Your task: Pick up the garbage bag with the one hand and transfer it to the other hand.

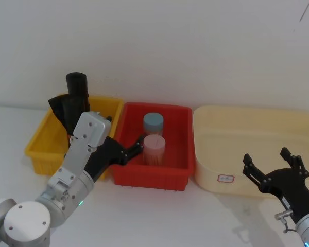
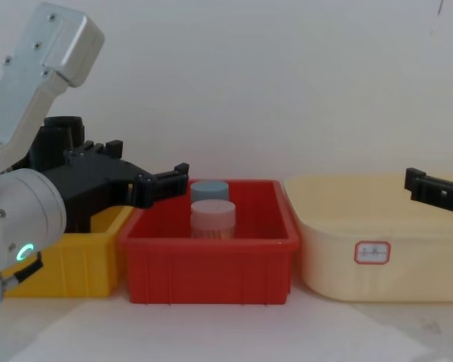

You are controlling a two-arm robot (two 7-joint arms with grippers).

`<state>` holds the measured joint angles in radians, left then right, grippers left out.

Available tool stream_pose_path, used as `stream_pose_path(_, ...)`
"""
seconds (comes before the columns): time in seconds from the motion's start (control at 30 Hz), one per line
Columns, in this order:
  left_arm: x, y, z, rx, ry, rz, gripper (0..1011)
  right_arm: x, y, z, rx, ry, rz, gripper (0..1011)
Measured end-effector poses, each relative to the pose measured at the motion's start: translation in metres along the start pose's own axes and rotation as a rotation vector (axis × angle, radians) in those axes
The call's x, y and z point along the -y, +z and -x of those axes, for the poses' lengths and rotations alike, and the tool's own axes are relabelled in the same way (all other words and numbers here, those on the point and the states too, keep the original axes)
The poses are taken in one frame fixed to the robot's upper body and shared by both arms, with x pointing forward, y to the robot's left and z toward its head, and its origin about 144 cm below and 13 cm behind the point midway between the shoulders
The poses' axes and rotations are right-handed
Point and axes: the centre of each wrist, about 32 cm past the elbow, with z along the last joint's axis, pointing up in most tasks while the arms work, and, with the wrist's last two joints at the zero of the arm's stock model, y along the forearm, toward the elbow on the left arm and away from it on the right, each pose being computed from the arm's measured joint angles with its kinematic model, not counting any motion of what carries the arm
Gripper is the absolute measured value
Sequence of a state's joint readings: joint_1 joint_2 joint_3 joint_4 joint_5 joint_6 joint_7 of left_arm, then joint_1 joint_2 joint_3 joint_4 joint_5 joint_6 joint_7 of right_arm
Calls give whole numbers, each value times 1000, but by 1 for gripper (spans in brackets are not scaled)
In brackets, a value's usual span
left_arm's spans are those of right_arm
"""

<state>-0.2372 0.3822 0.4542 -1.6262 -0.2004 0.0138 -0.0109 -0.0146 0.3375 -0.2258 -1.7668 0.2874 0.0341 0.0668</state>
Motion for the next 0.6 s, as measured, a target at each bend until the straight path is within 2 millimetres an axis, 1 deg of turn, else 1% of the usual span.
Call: stream_pose_path(0.6, 0, 0, 0, 0, 0, 0, 1001, 0, 0, 0, 0, 0, 0, 1000)
